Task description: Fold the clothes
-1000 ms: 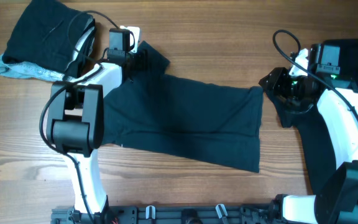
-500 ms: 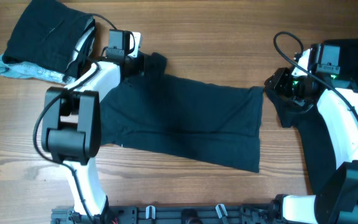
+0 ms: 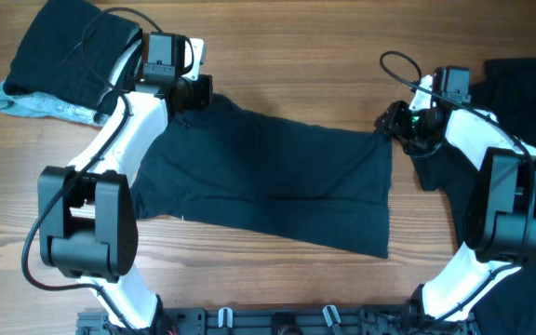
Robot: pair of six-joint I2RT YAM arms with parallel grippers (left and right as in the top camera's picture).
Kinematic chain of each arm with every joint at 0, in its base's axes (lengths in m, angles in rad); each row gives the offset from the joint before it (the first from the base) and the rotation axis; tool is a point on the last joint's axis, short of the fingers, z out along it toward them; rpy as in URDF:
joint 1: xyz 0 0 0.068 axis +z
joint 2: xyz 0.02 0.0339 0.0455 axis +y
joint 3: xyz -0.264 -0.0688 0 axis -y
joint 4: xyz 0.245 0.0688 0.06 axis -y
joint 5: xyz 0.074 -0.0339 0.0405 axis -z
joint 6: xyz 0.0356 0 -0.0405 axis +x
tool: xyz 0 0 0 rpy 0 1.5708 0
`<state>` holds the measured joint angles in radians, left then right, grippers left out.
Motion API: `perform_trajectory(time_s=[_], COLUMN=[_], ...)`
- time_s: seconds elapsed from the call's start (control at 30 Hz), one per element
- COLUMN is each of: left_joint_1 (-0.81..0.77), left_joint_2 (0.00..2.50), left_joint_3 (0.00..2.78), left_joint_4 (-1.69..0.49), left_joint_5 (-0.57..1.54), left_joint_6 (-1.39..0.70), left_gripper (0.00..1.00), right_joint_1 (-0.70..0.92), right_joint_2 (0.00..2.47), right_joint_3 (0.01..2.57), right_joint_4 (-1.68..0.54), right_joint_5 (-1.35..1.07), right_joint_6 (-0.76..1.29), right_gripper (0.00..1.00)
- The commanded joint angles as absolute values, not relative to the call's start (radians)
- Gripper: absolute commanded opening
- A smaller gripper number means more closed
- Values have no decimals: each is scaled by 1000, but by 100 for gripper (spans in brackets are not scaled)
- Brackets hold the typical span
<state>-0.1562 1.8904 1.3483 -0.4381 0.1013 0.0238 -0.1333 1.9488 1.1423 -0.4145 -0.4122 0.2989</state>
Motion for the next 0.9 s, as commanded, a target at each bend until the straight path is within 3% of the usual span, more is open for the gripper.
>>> perform_trajectory(time_s=[0.0,0.03,0.1,0.43,0.6,0.87], left_joint_1=[-161,-161,-159,-159,-157,-152], left_joint_2=[1823,1811,1799,1696,1671,1672], left_joint_3=[1347,1347,1347,1347,1346,1294], left_joint_4=[-441,-449,-464,-669,-882,-1007], left_joint_5=[42,25,24,-97,-125,-125], left_joint_6=[14,15,15,13,-39,-42], left_gripper=[4,4,4,4,4,4], right_joint_1=[-121,-121,-124,-124,-124,-123], right_joint_2=[1999,1995,1970,1634,1613,1614], right_joint_3=[1137,1140,1141,1141,1140,1102], right_joint_4=[-440,-463,-489,-746,-976,-1141], right_joint_5=[-439,-439,-427,-280,-268,-268], right_joint_6=[287,288,288,331,370,368], right_gripper=[24,13,4,4,4,4])
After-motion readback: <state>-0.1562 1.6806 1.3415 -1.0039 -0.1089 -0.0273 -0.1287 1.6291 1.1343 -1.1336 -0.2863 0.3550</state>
